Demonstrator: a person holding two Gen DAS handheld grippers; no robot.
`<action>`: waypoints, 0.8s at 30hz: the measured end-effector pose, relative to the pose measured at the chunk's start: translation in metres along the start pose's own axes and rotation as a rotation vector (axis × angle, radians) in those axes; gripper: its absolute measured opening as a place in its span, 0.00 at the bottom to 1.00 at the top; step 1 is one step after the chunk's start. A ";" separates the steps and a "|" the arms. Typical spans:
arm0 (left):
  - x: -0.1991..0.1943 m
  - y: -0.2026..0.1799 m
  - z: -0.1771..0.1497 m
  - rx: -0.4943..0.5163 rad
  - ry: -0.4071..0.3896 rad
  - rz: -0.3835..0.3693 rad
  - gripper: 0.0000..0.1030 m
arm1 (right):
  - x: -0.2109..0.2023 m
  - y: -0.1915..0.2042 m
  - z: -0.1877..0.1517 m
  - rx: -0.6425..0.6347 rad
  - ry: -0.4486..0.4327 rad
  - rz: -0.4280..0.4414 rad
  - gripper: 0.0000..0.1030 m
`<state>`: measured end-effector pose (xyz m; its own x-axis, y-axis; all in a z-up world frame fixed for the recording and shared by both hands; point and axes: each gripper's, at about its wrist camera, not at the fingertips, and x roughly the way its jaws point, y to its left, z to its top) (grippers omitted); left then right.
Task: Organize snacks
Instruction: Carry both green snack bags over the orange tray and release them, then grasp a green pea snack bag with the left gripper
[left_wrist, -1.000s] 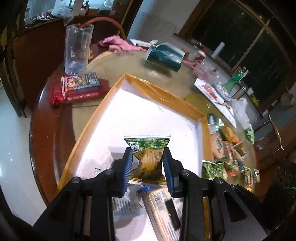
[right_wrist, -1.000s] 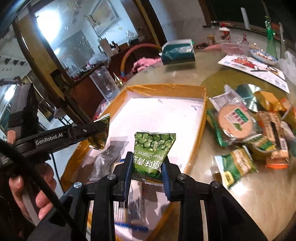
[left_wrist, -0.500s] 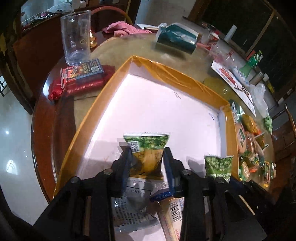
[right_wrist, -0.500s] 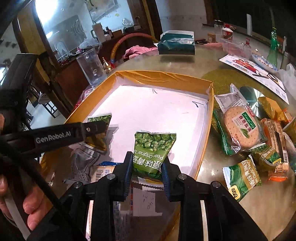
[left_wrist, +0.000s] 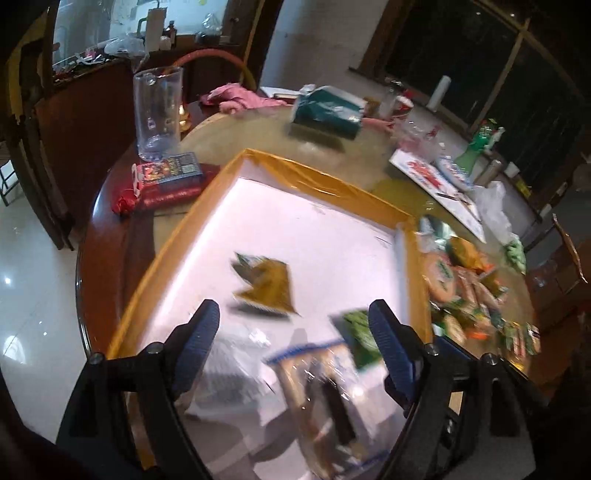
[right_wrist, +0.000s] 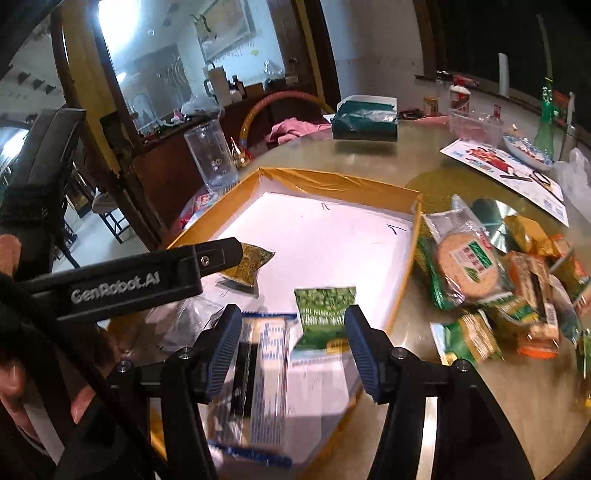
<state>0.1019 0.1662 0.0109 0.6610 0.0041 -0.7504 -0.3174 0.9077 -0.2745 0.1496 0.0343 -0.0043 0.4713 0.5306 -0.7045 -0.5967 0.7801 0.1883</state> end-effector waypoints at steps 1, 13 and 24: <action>-0.006 -0.006 -0.005 0.016 -0.008 -0.002 0.81 | -0.008 -0.003 -0.003 0.011 -0.011 0.007 0.58; -0.031 -0.109 -0.061 0.297 -0.019 -0.103 0.84 | -0.070 -0.103 -0.083 0.325 -0.056 0.068 0.68; 0.039 -0.183 -0.048 0.502 0.180 -0.121 0.84 | -0.111 -0.174 -0.131 0.448 -0.092 -0.012 0.68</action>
<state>0.1536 -0.0197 0.0030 0.5319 -0.1451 -0.8343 0.1469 0.9861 -0.0778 0.1161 -0.2038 -0.0484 0.5442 0.5324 -0.6484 -0.2610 0.8419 0.4723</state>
